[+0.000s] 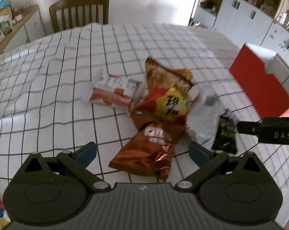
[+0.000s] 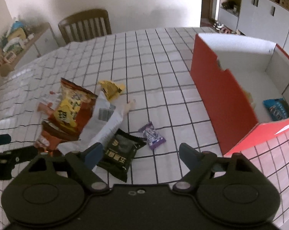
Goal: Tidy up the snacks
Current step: 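Grasp the brown Oreo bag with the left tool while the right tool grasps the black snack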
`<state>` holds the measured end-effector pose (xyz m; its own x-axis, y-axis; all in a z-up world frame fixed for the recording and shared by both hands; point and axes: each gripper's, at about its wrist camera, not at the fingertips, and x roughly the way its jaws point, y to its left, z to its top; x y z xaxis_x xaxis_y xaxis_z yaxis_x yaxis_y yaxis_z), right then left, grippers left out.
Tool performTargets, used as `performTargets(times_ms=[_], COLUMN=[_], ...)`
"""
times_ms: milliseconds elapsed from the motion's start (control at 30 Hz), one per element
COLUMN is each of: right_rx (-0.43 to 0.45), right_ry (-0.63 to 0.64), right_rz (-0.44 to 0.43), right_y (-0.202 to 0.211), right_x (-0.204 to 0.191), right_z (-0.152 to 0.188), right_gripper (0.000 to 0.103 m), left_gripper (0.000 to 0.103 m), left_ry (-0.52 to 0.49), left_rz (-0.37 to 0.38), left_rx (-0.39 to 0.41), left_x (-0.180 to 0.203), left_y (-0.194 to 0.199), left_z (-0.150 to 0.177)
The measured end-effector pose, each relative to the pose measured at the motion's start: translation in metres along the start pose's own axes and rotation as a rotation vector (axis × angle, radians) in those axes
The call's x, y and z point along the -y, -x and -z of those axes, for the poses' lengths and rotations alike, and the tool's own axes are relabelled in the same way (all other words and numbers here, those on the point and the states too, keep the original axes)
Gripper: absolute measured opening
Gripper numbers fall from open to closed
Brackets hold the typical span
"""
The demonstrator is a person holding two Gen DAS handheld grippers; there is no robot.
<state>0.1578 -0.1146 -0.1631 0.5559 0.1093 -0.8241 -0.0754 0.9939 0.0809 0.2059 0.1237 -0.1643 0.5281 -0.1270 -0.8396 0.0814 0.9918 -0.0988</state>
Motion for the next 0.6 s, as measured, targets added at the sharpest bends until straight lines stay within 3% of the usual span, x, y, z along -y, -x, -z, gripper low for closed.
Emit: performTargets(times_ms=[600], right_rx=[-0.113], right_ry=[-0.089], right_rz=[0.042], right_y=[-0.049], right_x=[-0.021], right_z=[-0.001], right_gripper=[0.075], left_gripper=[0.101], left_ry=[-0.027], left_rz=[-0.011], left_rx=[-0.014], left_x=[0.001], left_y=[-0.035], left_z=[0.003])
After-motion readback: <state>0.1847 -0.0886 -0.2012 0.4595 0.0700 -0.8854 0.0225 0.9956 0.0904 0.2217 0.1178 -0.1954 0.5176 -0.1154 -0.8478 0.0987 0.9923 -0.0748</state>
